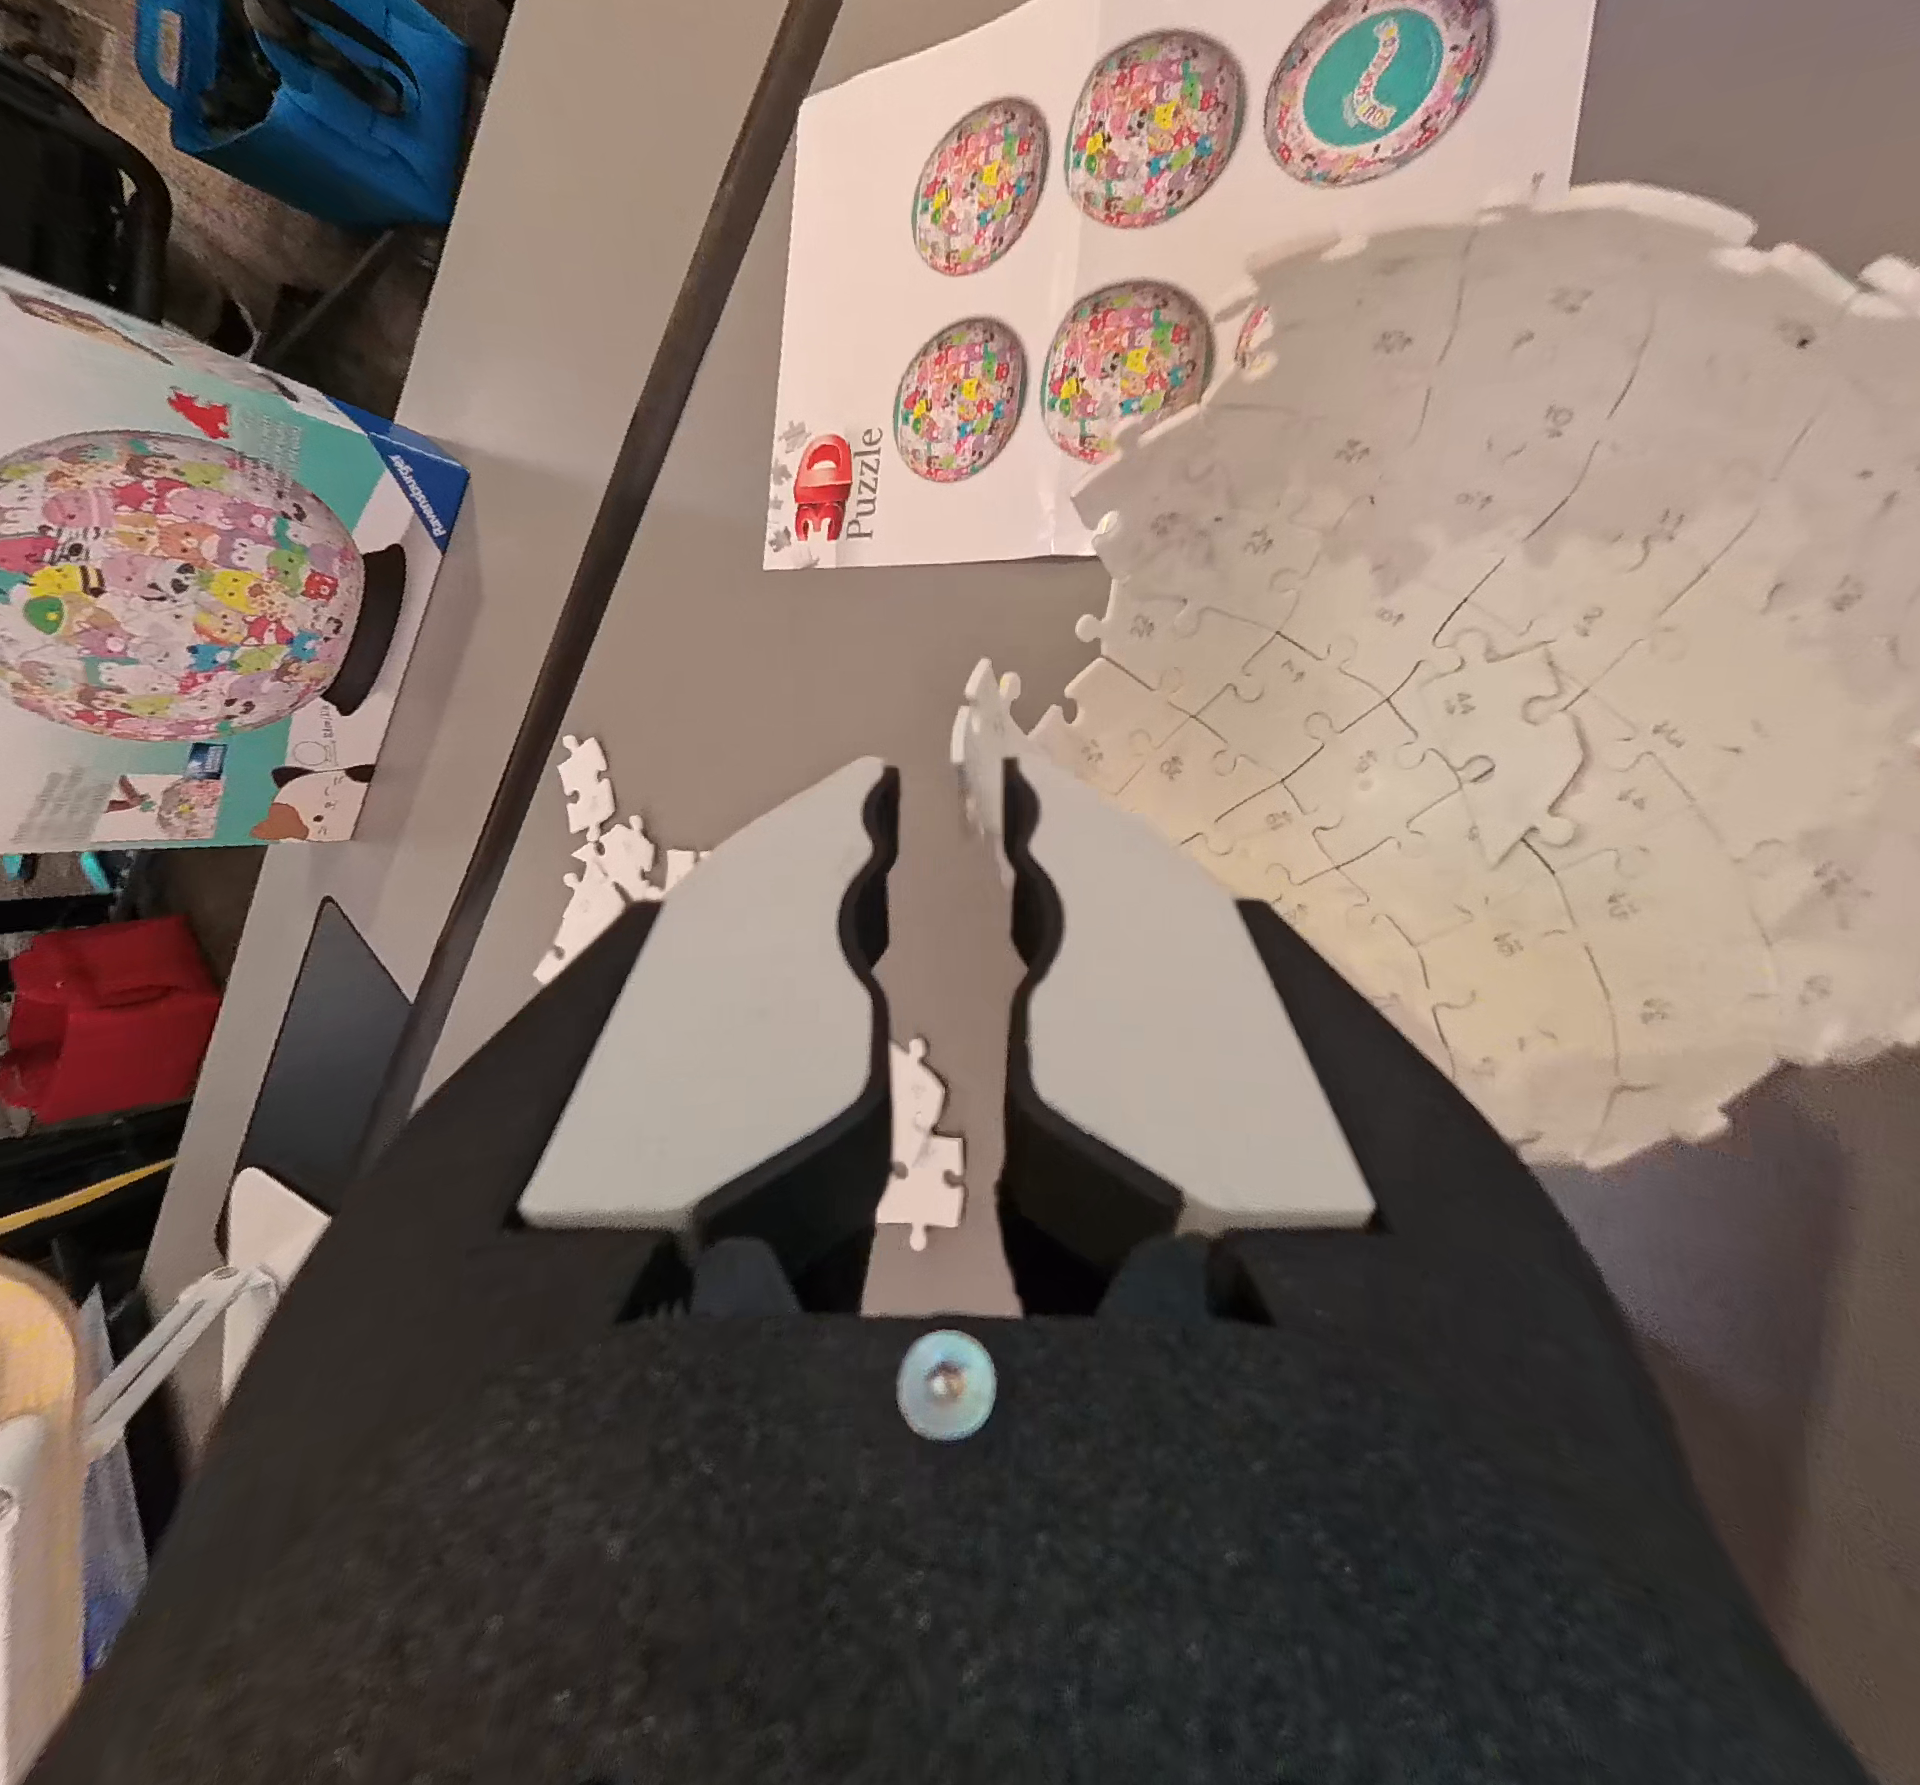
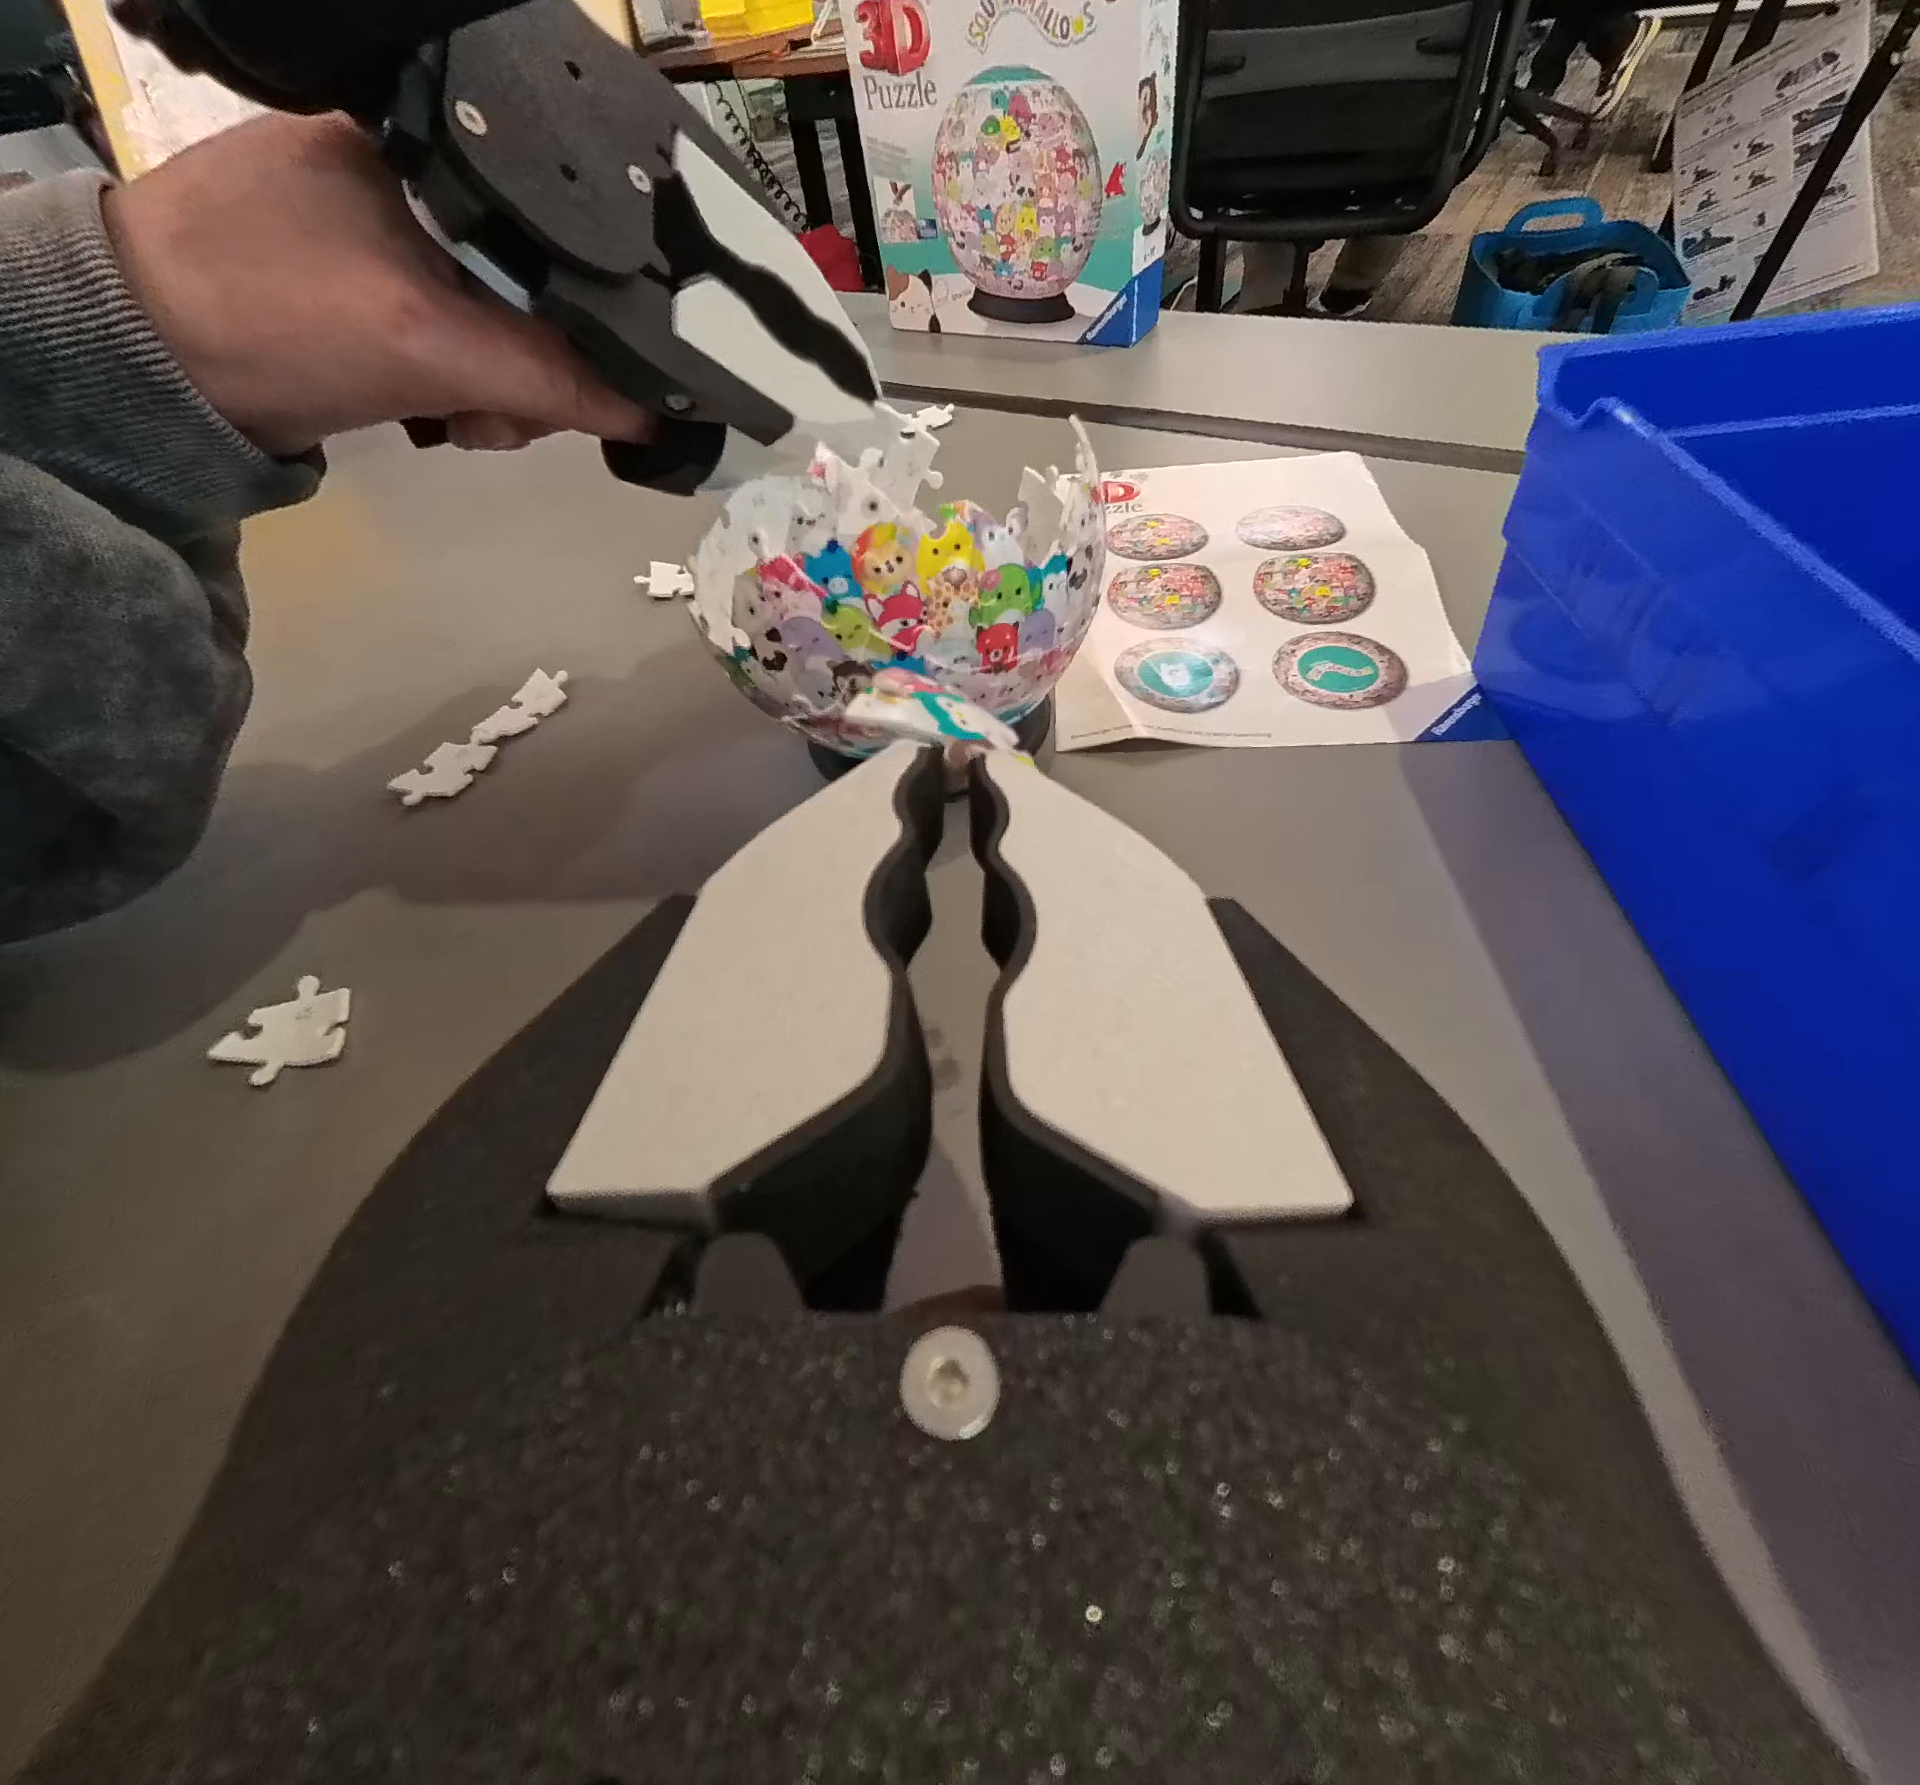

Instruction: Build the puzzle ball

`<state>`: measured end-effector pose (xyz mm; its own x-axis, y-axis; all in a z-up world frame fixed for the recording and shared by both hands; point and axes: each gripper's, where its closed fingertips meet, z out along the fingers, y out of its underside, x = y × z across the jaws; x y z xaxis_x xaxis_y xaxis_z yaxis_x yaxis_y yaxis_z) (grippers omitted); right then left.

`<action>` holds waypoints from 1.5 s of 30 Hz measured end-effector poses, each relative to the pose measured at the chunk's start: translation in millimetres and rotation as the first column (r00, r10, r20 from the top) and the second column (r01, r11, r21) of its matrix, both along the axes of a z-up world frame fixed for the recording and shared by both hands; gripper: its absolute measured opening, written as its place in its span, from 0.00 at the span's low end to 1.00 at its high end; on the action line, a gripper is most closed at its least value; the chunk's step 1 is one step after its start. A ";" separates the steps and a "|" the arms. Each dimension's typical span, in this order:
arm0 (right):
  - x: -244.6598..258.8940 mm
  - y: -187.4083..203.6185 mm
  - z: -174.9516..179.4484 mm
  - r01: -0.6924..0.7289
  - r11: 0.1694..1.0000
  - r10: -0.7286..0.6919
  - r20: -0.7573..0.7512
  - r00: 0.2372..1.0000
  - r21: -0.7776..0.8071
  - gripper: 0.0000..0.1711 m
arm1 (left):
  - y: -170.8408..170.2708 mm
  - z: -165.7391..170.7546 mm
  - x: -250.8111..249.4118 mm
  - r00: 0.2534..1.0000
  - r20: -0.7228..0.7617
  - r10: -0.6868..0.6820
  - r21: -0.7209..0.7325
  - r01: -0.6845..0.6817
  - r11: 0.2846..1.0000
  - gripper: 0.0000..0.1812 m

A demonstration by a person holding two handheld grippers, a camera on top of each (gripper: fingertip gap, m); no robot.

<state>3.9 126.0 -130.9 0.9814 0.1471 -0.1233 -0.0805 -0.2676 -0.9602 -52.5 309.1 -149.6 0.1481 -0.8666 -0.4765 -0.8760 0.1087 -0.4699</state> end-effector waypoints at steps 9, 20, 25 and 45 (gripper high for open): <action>-4.0 8.9 54.3 -0.088 0.994 0.100 -0.236 0.967 0.058 0.02 | -49.7 75.6 -9.6 0.957 0.215 -0.195 -0.034 0.207 0.978 0.17; -45.4 42.6 104.0 -0.386 0.920 0.367 -0.200 0.908 -0.064 0.03 | -122.0 114.5 -19.9 0.779 0.497 -0.382 -0.121 0.498 0.859 0.15; -23.7 86.8 89.0 -0.343 0.888 0.358 -0.009 0.934 -0.306 0.03 | -48.3 81.0 -41.1 0.830 0.531 -0.170 -0.190 0.312 0.931 0.14; -23.1 167.5 13.4 -0.475 0.321 0.423 -0.325 0.846 -0.819 0.01 | 7.2 31.2 10.7 0.766 0.639 -0.073 -0.449 0.448 0.773 0.14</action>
<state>-19.2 293.5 -117.5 0.7900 0.3583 -0.4976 0.2921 -0.9334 -0.2083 -41.8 316.3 -118.3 -0.0555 -0.9809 0.1864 -0.4056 -0.1485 -0.9019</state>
